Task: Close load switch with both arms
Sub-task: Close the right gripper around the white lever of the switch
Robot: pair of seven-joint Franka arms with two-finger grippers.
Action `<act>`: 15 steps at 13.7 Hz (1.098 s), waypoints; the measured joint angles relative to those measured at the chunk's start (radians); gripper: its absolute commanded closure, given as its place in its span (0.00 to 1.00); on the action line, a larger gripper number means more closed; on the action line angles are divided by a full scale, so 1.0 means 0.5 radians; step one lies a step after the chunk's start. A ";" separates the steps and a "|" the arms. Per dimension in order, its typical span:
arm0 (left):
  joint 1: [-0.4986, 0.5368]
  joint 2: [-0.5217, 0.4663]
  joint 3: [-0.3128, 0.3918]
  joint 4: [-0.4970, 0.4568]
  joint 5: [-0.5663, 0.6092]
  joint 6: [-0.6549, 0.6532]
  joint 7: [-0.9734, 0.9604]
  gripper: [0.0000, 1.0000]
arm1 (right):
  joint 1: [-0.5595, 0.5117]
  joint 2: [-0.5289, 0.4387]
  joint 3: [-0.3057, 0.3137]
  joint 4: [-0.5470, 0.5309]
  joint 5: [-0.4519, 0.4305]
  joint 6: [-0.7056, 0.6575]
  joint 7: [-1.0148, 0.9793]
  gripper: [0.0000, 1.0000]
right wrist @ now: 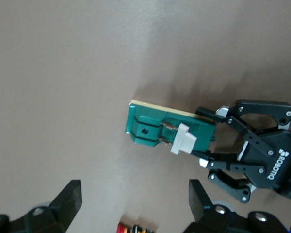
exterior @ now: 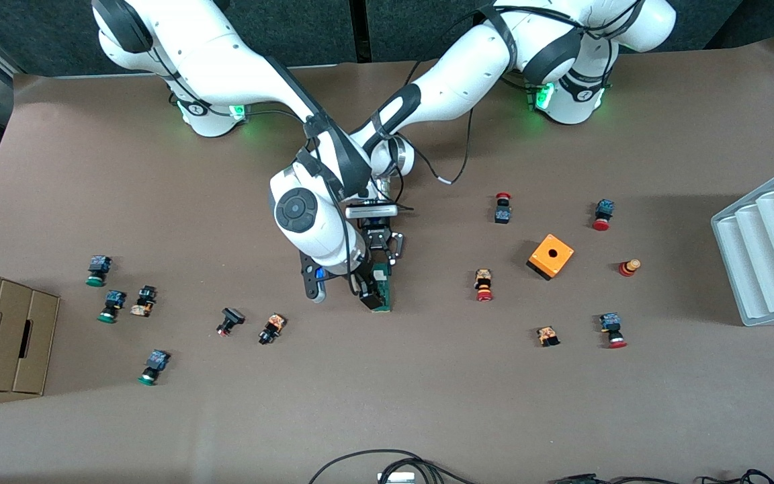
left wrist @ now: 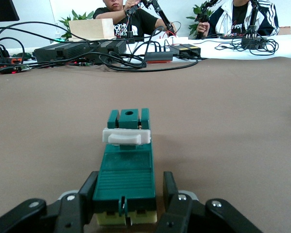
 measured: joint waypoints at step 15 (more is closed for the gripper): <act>0.000 0.002 -0.001 0.001 0.003 -0.005 0.000 0.41 | 0.098 0.130 0.000 -0.090 0.000 0.064 0.010 0.51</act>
